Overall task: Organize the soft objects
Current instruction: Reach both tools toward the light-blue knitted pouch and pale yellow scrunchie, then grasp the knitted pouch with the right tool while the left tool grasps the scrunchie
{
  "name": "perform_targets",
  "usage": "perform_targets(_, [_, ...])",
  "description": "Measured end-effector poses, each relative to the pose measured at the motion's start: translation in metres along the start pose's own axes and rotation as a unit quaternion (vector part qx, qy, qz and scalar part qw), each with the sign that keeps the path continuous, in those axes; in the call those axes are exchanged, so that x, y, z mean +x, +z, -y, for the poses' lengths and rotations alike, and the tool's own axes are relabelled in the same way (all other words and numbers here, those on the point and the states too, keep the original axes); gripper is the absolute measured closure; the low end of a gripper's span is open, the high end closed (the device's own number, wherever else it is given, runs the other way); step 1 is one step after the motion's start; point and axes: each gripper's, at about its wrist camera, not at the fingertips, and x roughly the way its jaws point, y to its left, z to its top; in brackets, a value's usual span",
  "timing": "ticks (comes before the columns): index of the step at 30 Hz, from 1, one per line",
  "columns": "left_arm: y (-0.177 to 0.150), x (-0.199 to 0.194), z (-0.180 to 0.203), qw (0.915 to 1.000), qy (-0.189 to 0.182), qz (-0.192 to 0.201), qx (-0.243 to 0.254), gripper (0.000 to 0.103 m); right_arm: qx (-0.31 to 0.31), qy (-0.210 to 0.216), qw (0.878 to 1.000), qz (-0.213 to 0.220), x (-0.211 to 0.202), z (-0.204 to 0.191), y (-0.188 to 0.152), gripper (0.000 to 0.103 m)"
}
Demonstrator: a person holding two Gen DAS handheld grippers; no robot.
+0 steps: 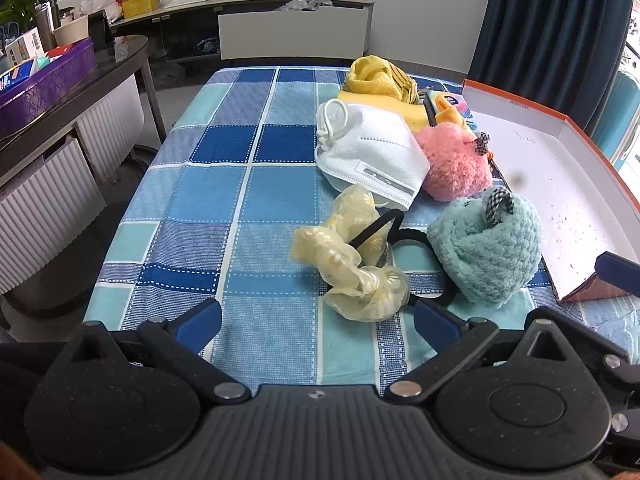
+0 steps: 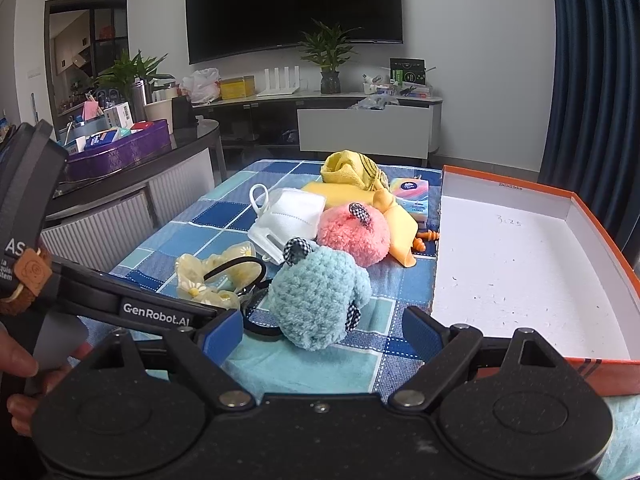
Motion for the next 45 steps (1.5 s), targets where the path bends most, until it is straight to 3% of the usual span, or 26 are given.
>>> perform_targets(29, [0.000,0.004,0.000,1.0000,-0.007,0.000,0.000,0.000,0.000,-0.002,1.000,0.001,0.001,0.001,0.002,0.001])
perform_targets(45, [0.001,0.013,-0.009,1.0000,-0.003,-0.003,0.001,0.000,0.010,-0.002,1.000,-0.003,0.026,-0.001,0.013,0.001])
